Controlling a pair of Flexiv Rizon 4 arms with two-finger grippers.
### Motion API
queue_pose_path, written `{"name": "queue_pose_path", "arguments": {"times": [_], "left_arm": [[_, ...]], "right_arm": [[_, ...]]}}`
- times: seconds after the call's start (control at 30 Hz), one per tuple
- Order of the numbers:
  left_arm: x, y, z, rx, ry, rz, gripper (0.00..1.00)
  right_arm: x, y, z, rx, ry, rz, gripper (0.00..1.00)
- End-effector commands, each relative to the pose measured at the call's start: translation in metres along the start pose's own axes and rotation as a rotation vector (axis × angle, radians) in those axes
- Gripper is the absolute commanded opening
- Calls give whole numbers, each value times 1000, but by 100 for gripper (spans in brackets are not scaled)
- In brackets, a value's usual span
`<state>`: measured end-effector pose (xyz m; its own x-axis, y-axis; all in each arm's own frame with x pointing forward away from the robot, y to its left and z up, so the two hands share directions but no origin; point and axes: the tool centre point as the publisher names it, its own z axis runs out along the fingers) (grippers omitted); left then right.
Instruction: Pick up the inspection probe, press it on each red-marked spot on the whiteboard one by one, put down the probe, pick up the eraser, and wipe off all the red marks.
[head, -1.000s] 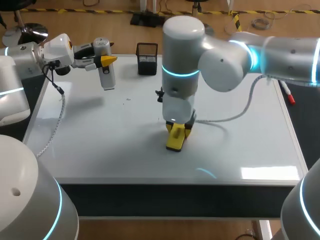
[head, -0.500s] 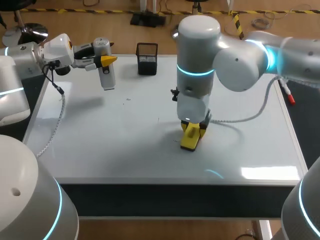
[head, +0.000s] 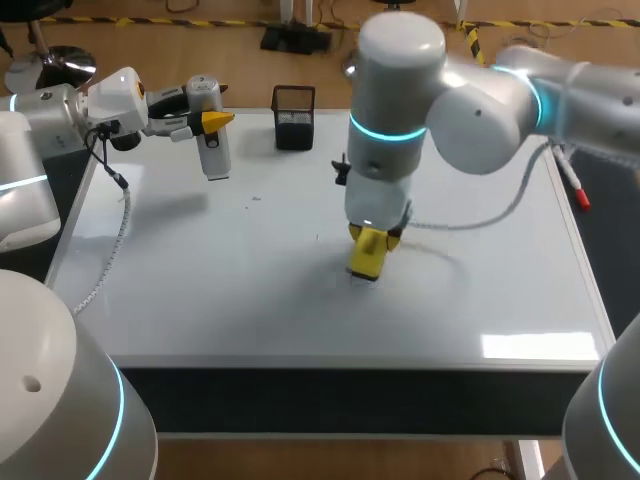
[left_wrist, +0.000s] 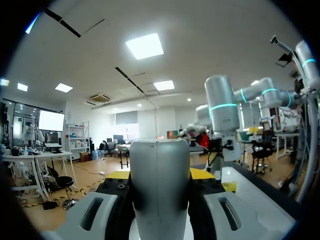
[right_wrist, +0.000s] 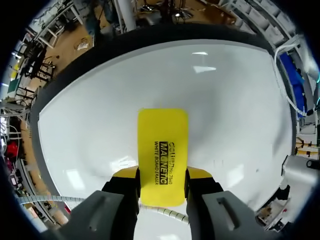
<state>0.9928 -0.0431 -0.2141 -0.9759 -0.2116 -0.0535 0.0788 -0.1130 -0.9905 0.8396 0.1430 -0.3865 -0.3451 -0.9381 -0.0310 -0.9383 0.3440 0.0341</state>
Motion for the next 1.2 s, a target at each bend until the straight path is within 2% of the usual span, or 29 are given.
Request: {"name": "queue_pose_path", "arguments": {"times": [0.03, 0.23, 0.47, 0.83, 1.2], "left_arm": [[1, -1, 0, 3, -2, 3, 0], [1, -1, 0, 3, -2, 3, 0], [1, -1, 0, 3, -2, 3, 0], [1, -1, 0, 3, -2, 3, 0], [1, -1, 0, 3, -2, 3, 0]], "right_arm": [[-12, 8, -29, 24, 5, -20, 0], [-34, 21, -24, 32, 5, -56, 0], [-54, 54, 2, 6, -5, -96, 0], [-39, 64, 20, -9, 32, -55, 0], [-23, 65, 61, -52, 68, -45, 0]]}}
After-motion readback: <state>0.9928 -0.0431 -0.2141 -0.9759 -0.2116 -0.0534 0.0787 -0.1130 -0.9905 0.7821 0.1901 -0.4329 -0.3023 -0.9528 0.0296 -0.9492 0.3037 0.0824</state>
